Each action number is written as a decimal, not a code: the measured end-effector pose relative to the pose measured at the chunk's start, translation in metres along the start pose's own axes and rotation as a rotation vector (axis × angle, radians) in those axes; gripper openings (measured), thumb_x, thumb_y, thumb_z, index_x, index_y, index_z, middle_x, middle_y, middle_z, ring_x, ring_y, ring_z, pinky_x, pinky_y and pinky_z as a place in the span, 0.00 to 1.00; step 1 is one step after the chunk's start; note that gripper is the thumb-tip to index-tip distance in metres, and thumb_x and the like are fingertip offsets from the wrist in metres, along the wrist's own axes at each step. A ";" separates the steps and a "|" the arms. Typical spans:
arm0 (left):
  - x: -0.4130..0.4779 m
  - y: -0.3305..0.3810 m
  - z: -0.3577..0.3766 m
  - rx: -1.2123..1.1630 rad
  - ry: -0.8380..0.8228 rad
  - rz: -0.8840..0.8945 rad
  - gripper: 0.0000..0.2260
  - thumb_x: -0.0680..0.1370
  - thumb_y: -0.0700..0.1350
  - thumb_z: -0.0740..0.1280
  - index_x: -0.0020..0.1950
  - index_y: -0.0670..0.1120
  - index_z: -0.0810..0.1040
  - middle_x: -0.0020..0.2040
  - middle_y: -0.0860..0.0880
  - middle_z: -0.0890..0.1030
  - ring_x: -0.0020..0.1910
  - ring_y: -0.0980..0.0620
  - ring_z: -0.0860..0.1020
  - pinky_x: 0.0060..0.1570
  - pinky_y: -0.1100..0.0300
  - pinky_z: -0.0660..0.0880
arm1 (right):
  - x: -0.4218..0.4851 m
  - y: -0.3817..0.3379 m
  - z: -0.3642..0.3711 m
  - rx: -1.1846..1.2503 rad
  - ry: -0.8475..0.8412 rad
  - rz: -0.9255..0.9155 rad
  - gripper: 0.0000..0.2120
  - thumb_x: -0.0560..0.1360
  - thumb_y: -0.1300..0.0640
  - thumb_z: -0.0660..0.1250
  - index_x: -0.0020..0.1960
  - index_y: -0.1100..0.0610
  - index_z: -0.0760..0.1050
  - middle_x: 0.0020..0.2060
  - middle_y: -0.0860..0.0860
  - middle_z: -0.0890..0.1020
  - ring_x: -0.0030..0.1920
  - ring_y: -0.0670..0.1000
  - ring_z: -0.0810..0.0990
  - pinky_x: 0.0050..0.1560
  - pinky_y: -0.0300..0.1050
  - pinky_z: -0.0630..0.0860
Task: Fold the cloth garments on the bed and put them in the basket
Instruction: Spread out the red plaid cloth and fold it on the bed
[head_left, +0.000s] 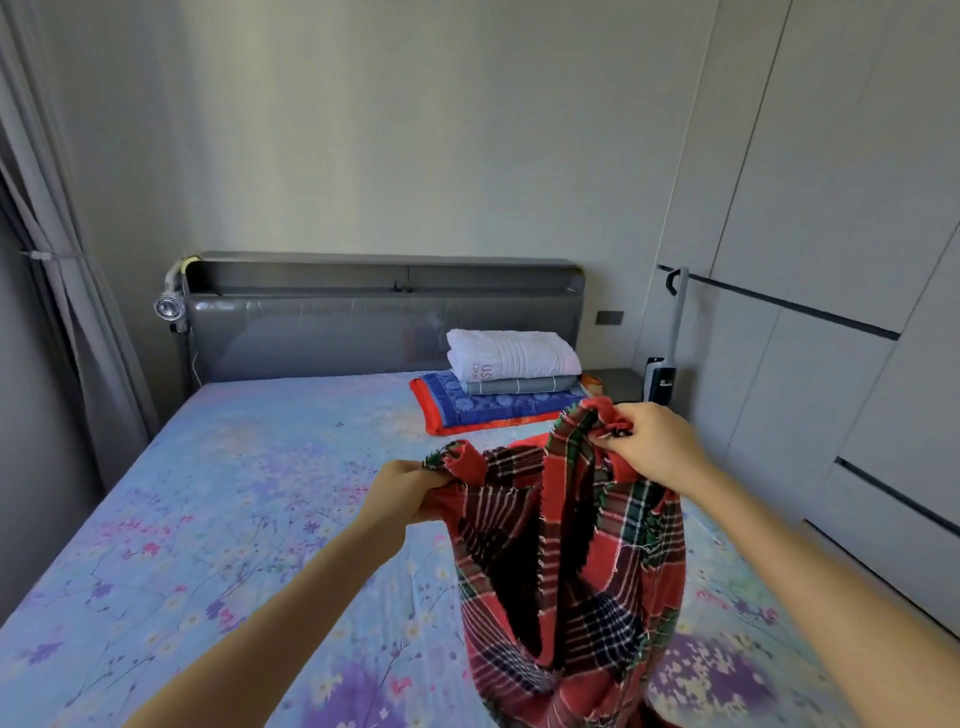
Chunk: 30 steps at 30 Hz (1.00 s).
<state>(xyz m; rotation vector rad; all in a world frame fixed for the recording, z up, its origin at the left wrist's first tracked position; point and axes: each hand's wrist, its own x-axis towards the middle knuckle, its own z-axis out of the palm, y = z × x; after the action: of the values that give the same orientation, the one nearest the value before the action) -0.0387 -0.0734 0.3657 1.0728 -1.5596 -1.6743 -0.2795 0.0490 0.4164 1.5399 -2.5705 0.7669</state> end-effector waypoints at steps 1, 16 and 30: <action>-0.001 0.007 0.003 -0.005 0.021 0.002 0.08 0.75 0.30 0.62 0.37 0.34 0.79 0.29 0.41 0.81 0.26 0.48 0.81 0.31 0.58 0.81 | -0.003 0.000 0.003 -0.028 0.003 0.001 0.13 0.72 0.45 0.69 0.54 0.47 0.80 0.46 0.47 0.84 0.49 0.51 0.80 0.47 0.45 0.75; -0.020 0.023 0.039 0.007 0.027 0.030 0.06 0.71 0.30 0.66 0.35 0.36 0.80 0.33 0.40 0.82 0.32 0.46 0.81 0.37 0.57 0.81 | -0.054 -0.058 0.054 0.528 -0.015 -0.181 0.14 0.70 0.50 0.73 0.56 0.45 0.80 0.43 0.32 0.80 0.47 0.35 0.78 0.50 0.34 0.76; -0.031 0.008 0.008 -0.135 -0.110 -0.016 0.08 0.73 0.39 0.69 0.38 0.36 0.82 0.39 0.39 0.83 0.39 0.43 0.81 0.47 0.54 0.80 | -0.054 -0.035 0.047 0.372 -0.203 -0.200 0.13 0.74 0.59 0.70 0.58 0.52 0.80 0.54 0.44 0.82 0.58 0.46 0.78 0.62 0.47 0.74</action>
<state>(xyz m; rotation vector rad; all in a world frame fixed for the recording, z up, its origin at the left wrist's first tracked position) -0.0315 -0.0436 0.3782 0.9399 -1.4852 -1.8486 -0.2129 0.0592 0.3731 2.0396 -2.4505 1.1702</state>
